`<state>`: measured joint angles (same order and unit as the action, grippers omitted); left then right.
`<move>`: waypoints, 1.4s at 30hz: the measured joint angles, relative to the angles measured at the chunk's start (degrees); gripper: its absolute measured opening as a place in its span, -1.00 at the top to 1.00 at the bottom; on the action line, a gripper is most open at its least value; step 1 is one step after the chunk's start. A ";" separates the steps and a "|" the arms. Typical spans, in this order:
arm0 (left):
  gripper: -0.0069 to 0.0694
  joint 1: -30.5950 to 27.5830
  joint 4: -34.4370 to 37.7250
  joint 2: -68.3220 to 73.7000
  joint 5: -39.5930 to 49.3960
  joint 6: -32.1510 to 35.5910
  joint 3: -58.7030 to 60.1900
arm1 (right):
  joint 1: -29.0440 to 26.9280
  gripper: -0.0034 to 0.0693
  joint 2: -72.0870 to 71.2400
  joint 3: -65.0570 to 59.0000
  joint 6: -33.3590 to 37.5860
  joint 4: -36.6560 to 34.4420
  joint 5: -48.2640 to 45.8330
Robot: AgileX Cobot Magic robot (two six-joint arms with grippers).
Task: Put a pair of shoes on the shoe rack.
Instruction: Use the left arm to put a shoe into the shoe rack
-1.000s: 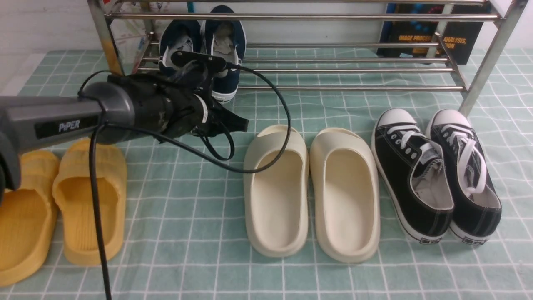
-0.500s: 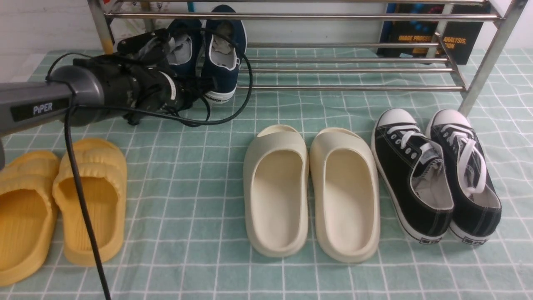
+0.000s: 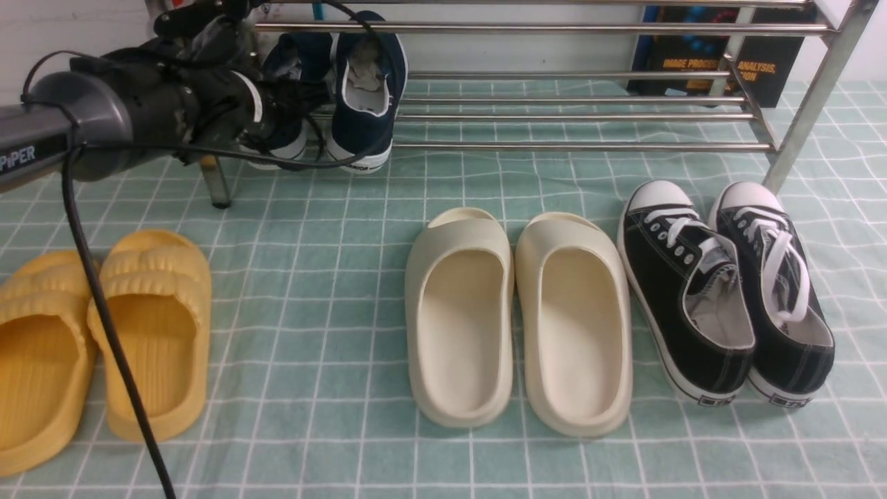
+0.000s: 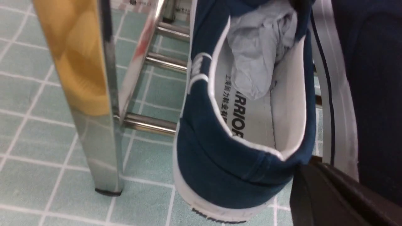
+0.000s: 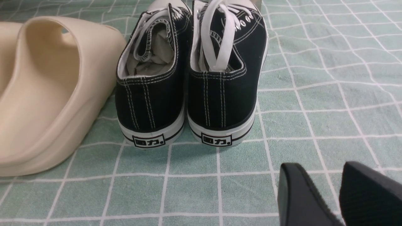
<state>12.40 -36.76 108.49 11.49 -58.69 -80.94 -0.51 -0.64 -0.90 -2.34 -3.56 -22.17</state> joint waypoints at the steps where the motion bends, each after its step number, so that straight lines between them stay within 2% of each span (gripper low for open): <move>1: 0.85 0.85 0.98 -0.22 1.69 0.00 -0.12 | 0.00 0.25 0.00 0.00 0.00 0.00 0.00; 10: 0.85 6.23 3.25 -0.27 1.21 0.11 -1.13 | 0.00 0.25 0.00 0.00 0.00 0.00 0.00; 13: 0.85 6.31 5.72 -0.27 6.49 0.49 -4.37 | 0.00 0.25 0.00 0.00 0.00 0.00 0.00; 16: 0.79 6.25 8.99 -0.27 12.80 3.91 -8.32 | 0.00 0.25 0.00 0.00 0.00 0.00 0.00; 19: 0.59 6.21 15.14 -0.27 16.54 11.30 -12.26 | 0.00 0.25 0.00 0.00 0.00 0.00 0.00; 24: 0.08 6.21 26.11 2.94 18.17 24.02 -17.40 | 0.00 0.25 0.00 0.00 0.00 0.00 0.00; 29: -0.10 6.21 26.77 8.83 19.33 25.67 -21.28 | 0.00 0.25 0.00 0.00 0.00 0.00 0.00; 33: -0.06 6.21 23.62 10.53 20.16 22.42 -23.62 | 0.00 0.25 0.00 0.00 0.00 0.00 0.00; 35: 0.06 6.14 20.70 11.24 21.01 18.35 -24.34 | 0.00 0.25 0.00 0.00 0.00 0.00 0.00; 37: 0.28 6.20 18.43 11.55 21.60 15.15 -24.39 | 0.00 0.25 0.00 0.00 0.00 0.00 0.00; 38: 0.30 6.20 18.31 11.56 21.73 14.98 -24.39 | 0.00 0.25 0.00 0.00 0.00 0.00 0.00; 39: 0.47 6.20 17.90 11.61 21.99 14.00 -24.39 | 0.00 0.25 0.00 0.00 0.00 0.00 0.00; 41: 0.70 6.20 17.68 11.82 22.05 13.15 -24.39 | 0.00 0.25 0.00 0.00 0.00 0.00 0.00; 42: 0.71 6.20 17.68 11.90 22.05 13.05 -24.39 | 0.00 0.25 0.00 0.00 0.00 0.00 0.00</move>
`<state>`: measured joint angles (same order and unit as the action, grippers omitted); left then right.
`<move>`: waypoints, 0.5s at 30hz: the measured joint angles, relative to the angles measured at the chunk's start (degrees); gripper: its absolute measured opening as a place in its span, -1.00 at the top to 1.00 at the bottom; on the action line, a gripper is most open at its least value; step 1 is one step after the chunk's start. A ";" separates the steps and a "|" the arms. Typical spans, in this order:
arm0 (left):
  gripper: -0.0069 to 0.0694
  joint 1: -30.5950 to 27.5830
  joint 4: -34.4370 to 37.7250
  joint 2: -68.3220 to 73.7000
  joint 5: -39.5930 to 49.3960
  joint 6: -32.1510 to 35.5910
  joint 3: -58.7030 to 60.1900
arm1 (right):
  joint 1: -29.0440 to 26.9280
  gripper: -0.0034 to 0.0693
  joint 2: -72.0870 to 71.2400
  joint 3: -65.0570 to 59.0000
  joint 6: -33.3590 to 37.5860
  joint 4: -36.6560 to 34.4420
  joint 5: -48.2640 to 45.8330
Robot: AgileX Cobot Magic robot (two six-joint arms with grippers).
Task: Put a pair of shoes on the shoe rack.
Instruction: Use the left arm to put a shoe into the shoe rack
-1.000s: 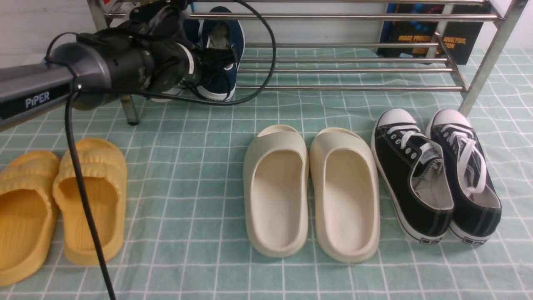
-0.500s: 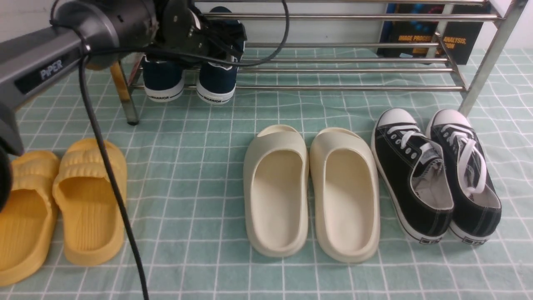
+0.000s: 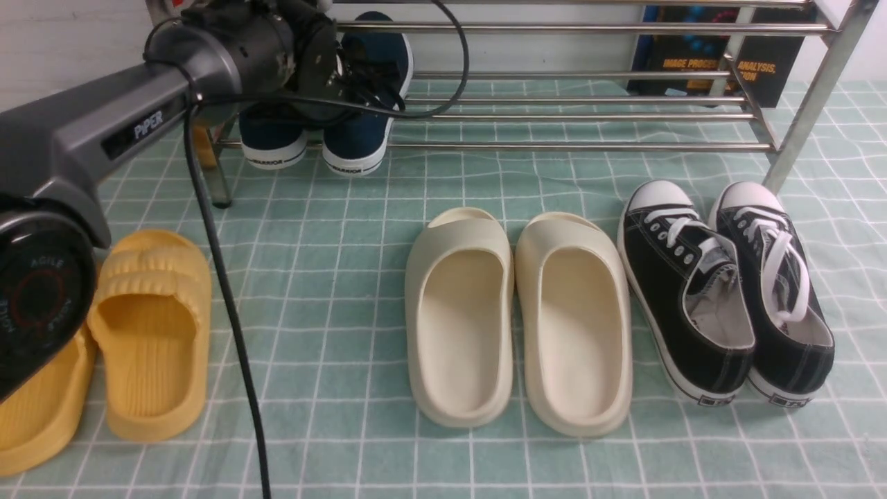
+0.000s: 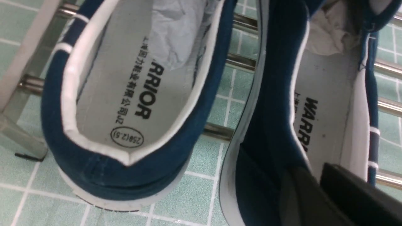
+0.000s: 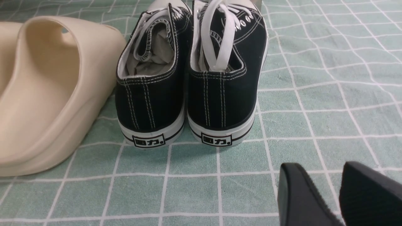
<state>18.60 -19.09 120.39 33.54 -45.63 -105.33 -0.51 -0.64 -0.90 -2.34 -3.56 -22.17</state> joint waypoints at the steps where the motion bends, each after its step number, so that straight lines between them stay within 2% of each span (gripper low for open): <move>1: 0.72 0.00 -0.19 0.18 0.00 -0.28 0.00 | 0.00 0.25 0.00 0.00 0.00 0.00 0.00; 10: 0.69 0.00 -0.25 -0.44 -0.43 -2.13 0.00 | 0.00 0.25 0.00 0.00 0.00 0.00 0.00; 15: 0.31 0.00 -0.25 -2.14 -1.76 -2.19 0.00 | 0.00 0.25 0.00 0.00 0.00 0.00 0.00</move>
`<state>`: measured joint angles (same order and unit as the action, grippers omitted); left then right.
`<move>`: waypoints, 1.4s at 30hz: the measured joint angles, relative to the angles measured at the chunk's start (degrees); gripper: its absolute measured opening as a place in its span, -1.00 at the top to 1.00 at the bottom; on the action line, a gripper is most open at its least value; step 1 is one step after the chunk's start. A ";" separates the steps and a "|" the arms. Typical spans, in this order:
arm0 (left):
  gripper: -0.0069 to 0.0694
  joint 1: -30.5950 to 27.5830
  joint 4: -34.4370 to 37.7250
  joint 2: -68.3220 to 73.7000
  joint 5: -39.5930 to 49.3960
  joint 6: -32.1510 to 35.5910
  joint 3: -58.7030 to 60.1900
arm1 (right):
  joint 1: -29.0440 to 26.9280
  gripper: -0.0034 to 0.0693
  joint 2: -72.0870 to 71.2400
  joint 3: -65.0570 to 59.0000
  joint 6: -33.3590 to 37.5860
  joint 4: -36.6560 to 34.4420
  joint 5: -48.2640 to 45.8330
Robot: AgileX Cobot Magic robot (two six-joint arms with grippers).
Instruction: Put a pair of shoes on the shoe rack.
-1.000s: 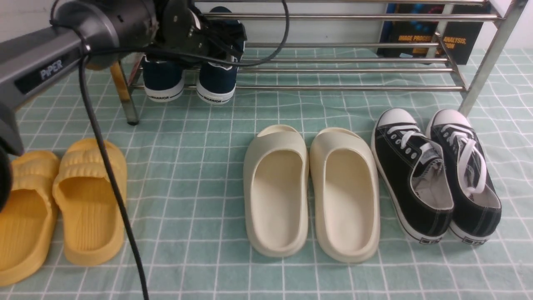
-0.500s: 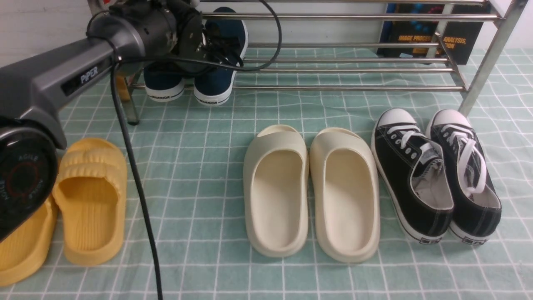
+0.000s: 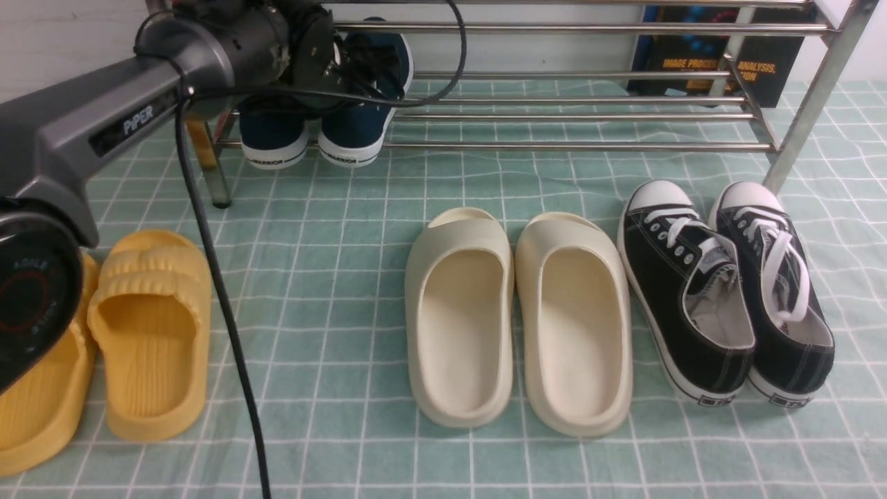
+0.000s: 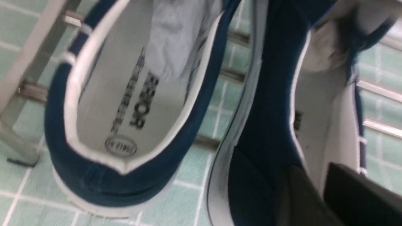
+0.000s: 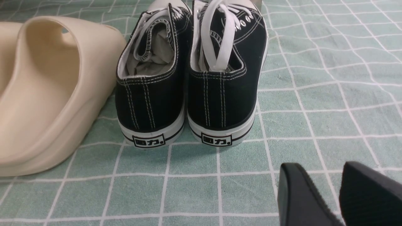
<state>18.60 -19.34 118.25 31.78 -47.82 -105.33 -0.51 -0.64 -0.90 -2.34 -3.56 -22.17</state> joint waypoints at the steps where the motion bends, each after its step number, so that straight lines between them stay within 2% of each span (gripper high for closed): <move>1: 0.21 0.00 0.00 -0.54 -0.34 0.00 0.00 | 0.00 0.25 0.00 0.00 0.00 0.00 0.00; 3: -0.08 0.00 -0.06 -2.71 -0.77 0.12 0.00 | 0.00 0.25 0.00 0.00 0.00 0.00 0.00; 4: -0.15 0.00 -0.06 -3.48 -0.71 0.38 0.00 | 0.00 0.25 0.00 0.00 0.00 0.00 0.00; 8: -0.25 0.00 -0.06 -5.22 1.97 1.84 -0.22 | 0.00 0.25 0.00 0.00 0.00 0.00 0.00; 13: -0.20 0.00 1.47 -5.47 8.97 6.63 -0.27 | 0.00 0.25 0.00 0.00 0.00 0.00 0.00; 15: -0.07 0.00 2.99 -5.75 12.24 9.48 -0.27 | 0.00 0.25 0.00 0.00 0.00 0.00 0.00; 19: 0.48 0.00 7.27 -9.24 19.87 16.84 0.92 | 0.00 0.25 0.00 0.00 0.00 0.00 0.00; 22: 0.86 0.00 8.93 -15.30 21.03 19.98 6.09 | 0.00 0.25 0.00 0.00 0.00 0.00 0.00; 26: 0.85 0.00 10.68 -24.14 17.05 20.27 14.44 | 0.00 0.25 0.00 0.00 0.00 0.00 0.00; 30: 0.85 0.00 13.14 -41.48 5.18 20.46 30.27 | 0.00 0.25 0.00 0.00 0.00 0.00 0.00; 35: 0.85 0.00 13.83 -55.68 -5.09 20.46 45.44 | 0.00 0.25 0.00 0.00 0.00 0.00 0.00; 37: 0.85 0.00 13.90 -64.23 -9.86 20.50 55.58 | 0.00 0.25 0.00 0.00 0.00 0.00 0.00; 42: 0.85 0.00 14.03 -75.26 -12.98 20.50 69.00 | 0.00 0.25 0.00 0.00 0.00 0.00 0.00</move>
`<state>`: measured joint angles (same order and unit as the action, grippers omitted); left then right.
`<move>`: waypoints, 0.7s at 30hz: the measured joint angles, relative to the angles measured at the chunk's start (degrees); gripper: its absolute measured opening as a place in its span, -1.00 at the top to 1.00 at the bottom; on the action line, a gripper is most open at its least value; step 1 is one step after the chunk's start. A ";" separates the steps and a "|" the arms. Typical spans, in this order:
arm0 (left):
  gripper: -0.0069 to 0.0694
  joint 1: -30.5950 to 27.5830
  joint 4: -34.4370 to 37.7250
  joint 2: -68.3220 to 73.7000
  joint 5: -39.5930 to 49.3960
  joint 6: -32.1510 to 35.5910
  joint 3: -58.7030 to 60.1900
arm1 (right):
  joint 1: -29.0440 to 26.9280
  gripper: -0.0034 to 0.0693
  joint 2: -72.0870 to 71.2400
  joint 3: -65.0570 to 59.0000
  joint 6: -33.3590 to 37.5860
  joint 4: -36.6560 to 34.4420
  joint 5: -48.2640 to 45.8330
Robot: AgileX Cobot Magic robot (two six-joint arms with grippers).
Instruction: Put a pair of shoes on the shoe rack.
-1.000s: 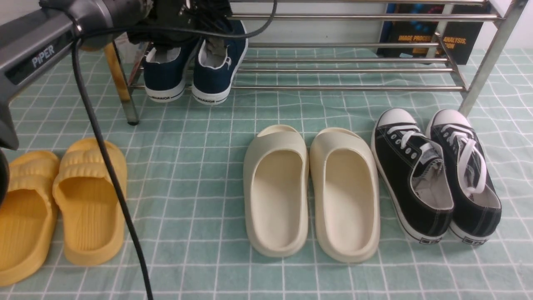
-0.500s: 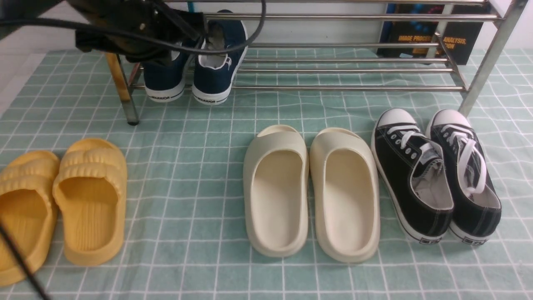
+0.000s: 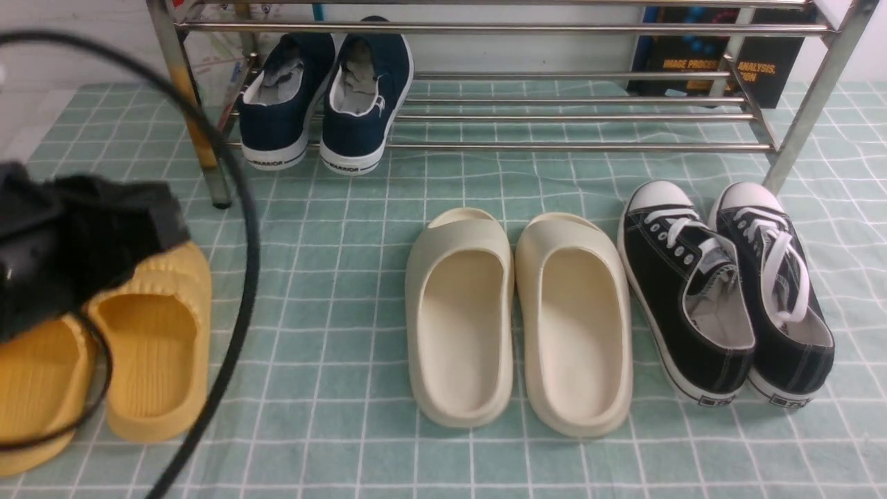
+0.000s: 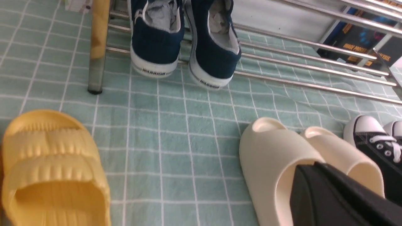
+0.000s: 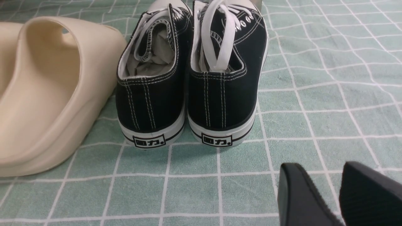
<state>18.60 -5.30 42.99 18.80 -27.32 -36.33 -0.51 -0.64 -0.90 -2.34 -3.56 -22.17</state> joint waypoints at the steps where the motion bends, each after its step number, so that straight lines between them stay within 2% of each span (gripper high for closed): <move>1: 0.85 0.00 0.00 -2.50 -0.27 0.00 3.04 | 0.00 0.25 0.00 0.00 0.00 0.00 0.00; 8: 0.85 0.00 -0.79 -12.06 -0.24 0.00 14.90 | 0.00 0.25 0.00 0.00 0.00 0.00 0.00; 15: 0.85 0.00 -2.68 -15.29 -1.59 4.77 16.40 | 0.00 0.25 0.00 0.00 0.00 0.00 0.00; 21: 0.85 0.00 -3.57 -21.45 -12.87 9.75 20.57 | 0.00 0.25 0.00 0.00 0.00 0.00 0.00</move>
<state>18.60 -8.87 21.53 5.94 -17.57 -15.75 -0.51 -0.64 -0.90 -2.34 -3.56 -22.17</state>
